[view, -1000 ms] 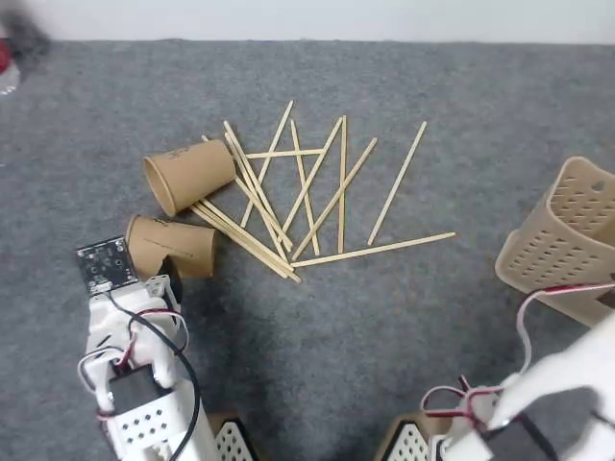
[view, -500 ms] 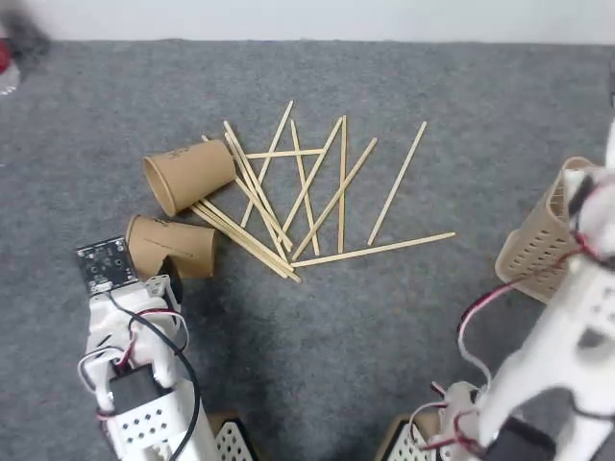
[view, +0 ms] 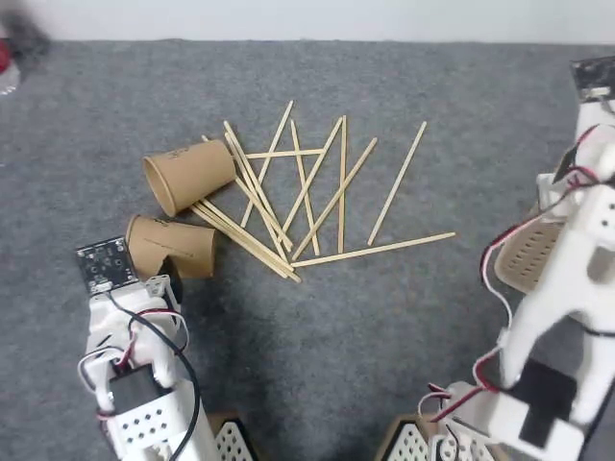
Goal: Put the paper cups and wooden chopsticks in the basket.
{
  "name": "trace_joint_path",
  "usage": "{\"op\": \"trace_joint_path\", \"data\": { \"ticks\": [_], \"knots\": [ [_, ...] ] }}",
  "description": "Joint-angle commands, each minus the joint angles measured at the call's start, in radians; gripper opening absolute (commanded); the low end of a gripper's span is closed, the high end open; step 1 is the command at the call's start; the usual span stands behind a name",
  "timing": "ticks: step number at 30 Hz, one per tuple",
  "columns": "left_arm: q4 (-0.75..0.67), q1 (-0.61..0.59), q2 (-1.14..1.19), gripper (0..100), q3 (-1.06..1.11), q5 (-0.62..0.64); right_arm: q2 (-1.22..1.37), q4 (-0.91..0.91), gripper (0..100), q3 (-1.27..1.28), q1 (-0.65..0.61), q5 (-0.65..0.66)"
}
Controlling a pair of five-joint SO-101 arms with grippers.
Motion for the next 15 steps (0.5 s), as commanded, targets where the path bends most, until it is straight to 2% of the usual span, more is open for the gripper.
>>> {"op": "trace_joint_path", "data": {
  "ticks": [1, 9, 15],
  "knots": [
    [0.002, 0.0, -0.009, 23, -0.005, 0.002, 0.051, 0.007, 5.8, -0.005, -0.042, 0.006],
    [0.0, 0.0, -0.009, 23, -0.005, 0.002, -0.077, 0.048, 16.0, -0.212, -0.048, -0.052],
    [0.0, 0.0, -0.009, 23, -0.005, 0.002, -0.143, 0.177, 16.4, -0.328, -0.076, -0.037]
  ]
}}
